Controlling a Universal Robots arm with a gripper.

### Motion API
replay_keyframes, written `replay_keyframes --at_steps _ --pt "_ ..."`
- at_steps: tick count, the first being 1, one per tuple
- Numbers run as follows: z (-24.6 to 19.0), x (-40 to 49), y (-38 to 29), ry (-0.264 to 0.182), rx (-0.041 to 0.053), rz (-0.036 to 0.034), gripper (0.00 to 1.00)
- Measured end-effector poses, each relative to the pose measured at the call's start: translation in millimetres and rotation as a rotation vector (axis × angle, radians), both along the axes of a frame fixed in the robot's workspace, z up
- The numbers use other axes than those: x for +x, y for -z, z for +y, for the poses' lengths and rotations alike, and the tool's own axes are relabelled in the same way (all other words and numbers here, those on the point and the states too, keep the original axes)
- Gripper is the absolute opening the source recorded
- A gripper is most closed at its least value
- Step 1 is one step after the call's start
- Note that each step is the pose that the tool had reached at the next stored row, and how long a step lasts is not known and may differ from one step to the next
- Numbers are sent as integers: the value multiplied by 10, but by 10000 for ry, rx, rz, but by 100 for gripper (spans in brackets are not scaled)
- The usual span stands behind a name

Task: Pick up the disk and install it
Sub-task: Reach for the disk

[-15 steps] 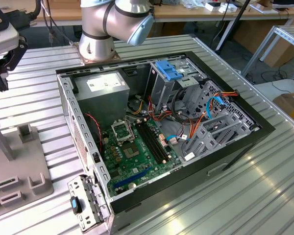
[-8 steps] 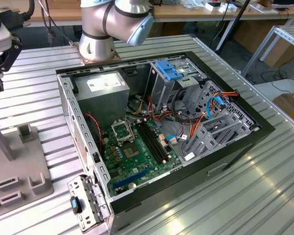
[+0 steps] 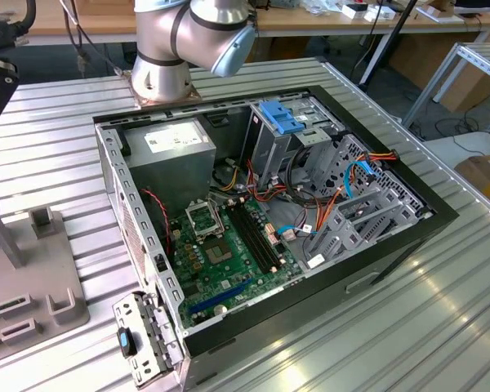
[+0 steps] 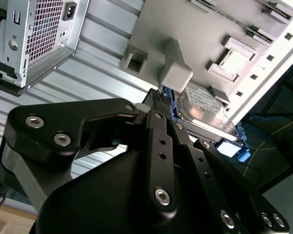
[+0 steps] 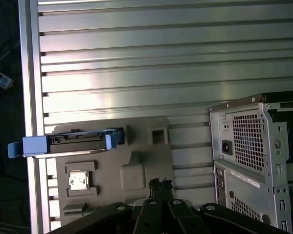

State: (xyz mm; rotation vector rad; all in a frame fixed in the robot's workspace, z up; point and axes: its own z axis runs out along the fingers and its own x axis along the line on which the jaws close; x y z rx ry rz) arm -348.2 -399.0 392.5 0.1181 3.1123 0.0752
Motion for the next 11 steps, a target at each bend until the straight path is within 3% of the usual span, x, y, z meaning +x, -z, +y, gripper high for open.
replay_keyframes --at_steps 11 --pt "0 -214 0 0 0 0 11"
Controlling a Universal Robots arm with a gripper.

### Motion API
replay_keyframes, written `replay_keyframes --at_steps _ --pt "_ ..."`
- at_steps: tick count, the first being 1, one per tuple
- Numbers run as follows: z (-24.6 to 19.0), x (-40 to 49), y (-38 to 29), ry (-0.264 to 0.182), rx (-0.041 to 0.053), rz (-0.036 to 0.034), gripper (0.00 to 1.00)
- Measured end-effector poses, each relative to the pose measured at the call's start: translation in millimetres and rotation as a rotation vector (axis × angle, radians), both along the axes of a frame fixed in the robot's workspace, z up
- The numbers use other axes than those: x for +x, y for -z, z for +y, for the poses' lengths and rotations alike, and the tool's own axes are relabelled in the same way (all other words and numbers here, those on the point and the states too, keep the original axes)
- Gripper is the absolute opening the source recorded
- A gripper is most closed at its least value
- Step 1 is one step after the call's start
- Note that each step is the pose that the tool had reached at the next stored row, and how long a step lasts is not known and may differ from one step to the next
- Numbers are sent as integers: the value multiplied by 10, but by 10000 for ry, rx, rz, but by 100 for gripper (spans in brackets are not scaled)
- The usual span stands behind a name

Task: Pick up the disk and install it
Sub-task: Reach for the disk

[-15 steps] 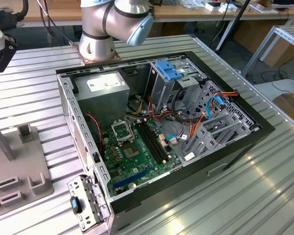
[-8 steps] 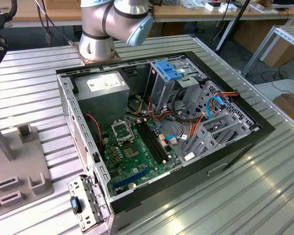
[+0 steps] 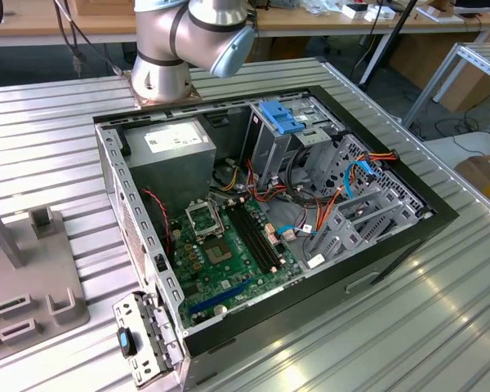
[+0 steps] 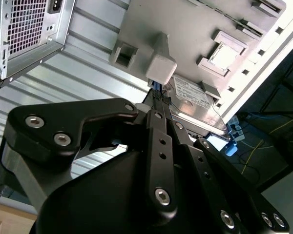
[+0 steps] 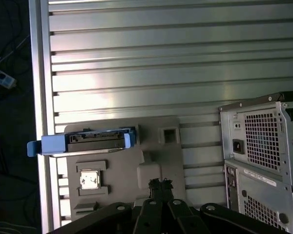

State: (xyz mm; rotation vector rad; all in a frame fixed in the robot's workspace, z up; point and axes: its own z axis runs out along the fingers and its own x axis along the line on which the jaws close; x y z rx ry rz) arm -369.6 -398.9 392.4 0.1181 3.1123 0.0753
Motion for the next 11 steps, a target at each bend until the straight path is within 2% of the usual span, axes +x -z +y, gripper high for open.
replay_keyframes --at_steps 9,10,11 --pt "0 -194 1 -1 0 -1 11" --pt "0 -253 1 -1 0 0 11" --pt "0 -269 1 0 1 -1 11"
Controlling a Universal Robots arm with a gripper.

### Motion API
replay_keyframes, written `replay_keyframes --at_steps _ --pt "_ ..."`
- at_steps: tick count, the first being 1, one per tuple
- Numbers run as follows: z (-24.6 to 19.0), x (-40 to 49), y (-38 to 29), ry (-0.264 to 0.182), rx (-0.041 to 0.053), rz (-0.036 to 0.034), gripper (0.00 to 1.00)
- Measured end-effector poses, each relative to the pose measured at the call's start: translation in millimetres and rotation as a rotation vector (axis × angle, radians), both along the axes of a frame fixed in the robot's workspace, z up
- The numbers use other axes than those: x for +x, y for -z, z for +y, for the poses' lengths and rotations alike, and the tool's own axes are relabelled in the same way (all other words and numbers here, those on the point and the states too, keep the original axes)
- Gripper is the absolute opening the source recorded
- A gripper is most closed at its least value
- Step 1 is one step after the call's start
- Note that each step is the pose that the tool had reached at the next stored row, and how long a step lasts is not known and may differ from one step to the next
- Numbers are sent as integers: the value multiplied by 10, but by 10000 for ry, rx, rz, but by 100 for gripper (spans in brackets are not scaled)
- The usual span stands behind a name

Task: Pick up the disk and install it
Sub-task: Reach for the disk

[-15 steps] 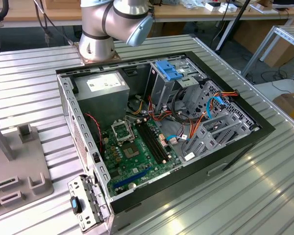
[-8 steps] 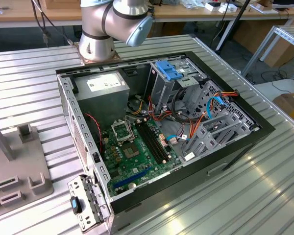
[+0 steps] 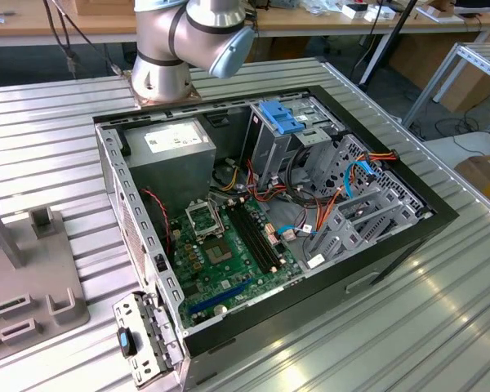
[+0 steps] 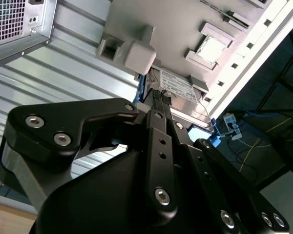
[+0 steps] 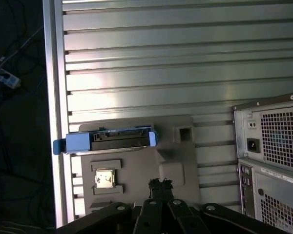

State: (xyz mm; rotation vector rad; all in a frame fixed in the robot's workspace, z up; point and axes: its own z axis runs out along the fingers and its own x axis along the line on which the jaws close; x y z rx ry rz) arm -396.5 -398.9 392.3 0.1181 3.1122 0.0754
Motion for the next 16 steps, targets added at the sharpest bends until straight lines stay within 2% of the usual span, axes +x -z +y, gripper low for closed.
replay_keyframes --at_steps 8,16 --pt "0 -182 2 0 0 0 11" --pt "0 -193 2 0 -1 1 11"
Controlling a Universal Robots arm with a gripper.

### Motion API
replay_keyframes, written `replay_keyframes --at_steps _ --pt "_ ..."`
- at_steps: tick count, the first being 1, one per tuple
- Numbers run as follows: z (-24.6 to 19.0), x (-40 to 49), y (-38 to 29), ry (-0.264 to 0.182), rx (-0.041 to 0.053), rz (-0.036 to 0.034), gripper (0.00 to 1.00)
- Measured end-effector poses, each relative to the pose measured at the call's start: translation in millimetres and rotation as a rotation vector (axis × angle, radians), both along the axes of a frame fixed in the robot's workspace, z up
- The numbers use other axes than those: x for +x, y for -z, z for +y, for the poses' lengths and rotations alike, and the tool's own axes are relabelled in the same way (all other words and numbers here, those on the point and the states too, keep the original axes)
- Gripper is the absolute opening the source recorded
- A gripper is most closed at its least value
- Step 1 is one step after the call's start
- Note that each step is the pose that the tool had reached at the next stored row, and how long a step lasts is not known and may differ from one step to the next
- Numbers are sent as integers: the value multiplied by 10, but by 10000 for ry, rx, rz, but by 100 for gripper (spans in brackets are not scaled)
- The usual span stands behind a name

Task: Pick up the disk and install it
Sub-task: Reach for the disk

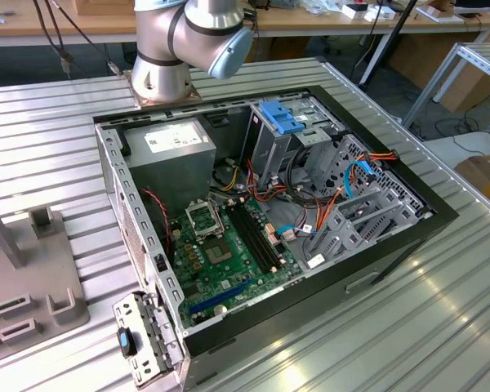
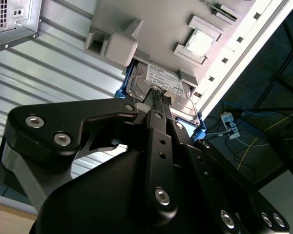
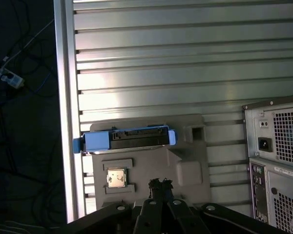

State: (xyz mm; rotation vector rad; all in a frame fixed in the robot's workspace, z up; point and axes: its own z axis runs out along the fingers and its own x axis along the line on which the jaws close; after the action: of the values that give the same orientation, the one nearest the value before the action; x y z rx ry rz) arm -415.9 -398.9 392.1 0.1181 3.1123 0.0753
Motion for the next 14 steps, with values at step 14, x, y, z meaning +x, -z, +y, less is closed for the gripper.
replay_keyframes --at_steps 14 --pt "0 -73 0 -1 0 -1 11"
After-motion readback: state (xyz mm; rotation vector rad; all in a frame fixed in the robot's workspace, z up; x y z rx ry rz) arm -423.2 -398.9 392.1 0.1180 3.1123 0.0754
